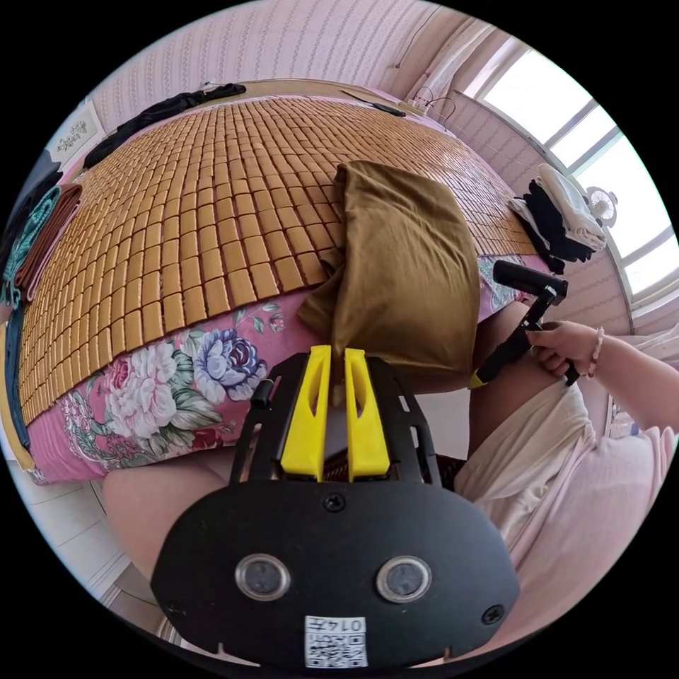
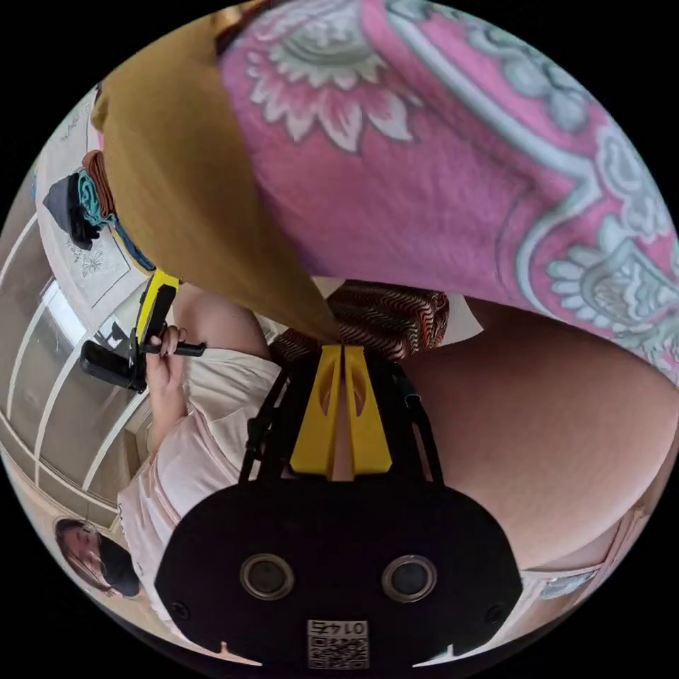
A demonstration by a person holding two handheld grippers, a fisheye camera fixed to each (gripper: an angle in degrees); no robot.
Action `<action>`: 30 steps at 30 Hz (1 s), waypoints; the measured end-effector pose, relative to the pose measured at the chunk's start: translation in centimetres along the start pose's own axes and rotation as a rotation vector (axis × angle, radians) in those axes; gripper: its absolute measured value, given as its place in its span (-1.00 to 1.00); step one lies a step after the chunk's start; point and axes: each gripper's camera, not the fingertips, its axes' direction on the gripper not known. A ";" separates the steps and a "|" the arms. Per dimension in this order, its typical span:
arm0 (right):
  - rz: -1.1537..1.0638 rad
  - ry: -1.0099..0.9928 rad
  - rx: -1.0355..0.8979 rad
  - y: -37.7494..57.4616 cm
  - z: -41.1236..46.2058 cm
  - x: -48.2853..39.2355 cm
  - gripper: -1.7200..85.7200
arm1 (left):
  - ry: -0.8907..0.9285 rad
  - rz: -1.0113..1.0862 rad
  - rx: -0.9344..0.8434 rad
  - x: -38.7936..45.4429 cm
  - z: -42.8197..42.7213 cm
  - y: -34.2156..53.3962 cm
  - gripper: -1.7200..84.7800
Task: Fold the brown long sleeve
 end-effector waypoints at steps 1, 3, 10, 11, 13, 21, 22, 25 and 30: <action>0.041 0.026 -0.083 -0.3 0.9 0.5 -0.96 | 0.001 -0.003 0.005 0.0 -0.1 -0.1 -0.88; 0.013 0.099 -0.106 0.0 1.3 -0.2 -0.97 | 0.008 -0.006 0.018 -0.2 -0.4 -0.1 -0.89; -0.214 0.359 0.033 5.0 0.0 -4.8 -0.96 | 0.016 -0.030 0.022 -0.9 -1.6 -0.9 -0.87; -0.268 0.361 0.092 6.2 -1.1 -5.8 -0.96 | 0.013 -0.037 0.017 -1.1 -1.8 -1.0 -0.86; -0.362 0.370 0.209 7.9 -3.1 -7.5 -0.95 | 0.018 -0.044 0.018 -1.4 -2.1 -1.3 -0.82; -0.578 0.697 0.502 9.0 -7.8 -16.2 -0.71 | 0.024 0.004 -0.103 -0.4 0.6 -3.8 -0.69; -0.582 0.748 0.502 8.3 -7.6 -17.2 -0.70 | 0.021 0.015 -0.119 0.0 1.1 -4.4 -0.70; -0.568 0.831 0.493 6.7 -7.1 -18.6 -0.66 | -0.020 0.037 -0.132 0.8 1.4 -5.6 -0.74; -0.506 0.856 0.517 6.1 -6.0 -18.7 -0.65 | 0.106 0.035 -0.085 0.7 1.7 -6.3 -0.71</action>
